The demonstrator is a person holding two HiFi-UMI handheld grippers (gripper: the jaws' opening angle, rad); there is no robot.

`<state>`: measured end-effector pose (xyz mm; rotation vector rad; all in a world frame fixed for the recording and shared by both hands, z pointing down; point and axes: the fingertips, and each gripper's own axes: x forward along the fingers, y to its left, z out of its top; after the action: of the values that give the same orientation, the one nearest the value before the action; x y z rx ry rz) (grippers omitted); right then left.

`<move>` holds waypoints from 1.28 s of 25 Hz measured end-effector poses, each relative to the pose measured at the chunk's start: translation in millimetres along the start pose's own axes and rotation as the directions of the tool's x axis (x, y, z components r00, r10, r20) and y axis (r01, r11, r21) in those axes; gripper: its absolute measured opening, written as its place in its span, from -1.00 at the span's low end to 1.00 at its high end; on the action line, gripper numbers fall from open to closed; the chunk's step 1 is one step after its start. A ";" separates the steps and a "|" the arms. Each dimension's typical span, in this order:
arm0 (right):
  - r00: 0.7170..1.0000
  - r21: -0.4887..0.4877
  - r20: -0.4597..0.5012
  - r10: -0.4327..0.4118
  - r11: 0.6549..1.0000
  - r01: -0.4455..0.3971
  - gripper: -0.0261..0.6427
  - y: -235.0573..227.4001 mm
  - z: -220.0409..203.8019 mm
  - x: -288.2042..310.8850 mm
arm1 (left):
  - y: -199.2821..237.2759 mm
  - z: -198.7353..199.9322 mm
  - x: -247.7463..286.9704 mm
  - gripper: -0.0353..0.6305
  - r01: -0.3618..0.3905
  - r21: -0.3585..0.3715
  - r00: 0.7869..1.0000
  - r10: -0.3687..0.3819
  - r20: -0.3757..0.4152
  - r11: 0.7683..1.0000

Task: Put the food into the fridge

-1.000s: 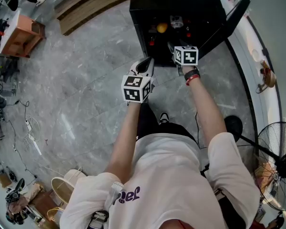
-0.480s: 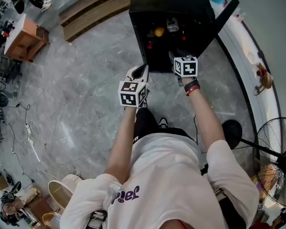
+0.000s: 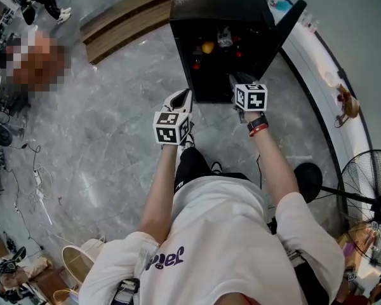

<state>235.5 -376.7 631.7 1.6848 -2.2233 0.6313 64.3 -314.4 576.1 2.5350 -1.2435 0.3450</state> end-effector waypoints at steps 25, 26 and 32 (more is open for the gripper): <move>0.974 0.006 0.222 -0.041 0.999 0.040 -0.84 18.6 54.1 -111.0 | -20.9 48.6 -27.7 -0.84 -0.013 0.048 0.993 0.008 0.114 0.999; 0.972 0.007 0.230 -0.041 0.999 0.041 -0.85 19.1 56.1 -113.7 | -23.0 52.9 -29.3 -0.84 -0.011 0.050 0.992 0.005 0.125 0.999; 0.959 0.009 0.282 -0.036 0.999 0.035 -0.88 24.2 74.4 -129.1 | -24.1 86.0 -45.3 -0.84 -0.063 0.073 0.978 0.047 0.203 0.995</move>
<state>251.4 -300.5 502.4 1.9169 -2.3733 0.4069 63.6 -298.8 477.2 2.6610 -1.4002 0.1546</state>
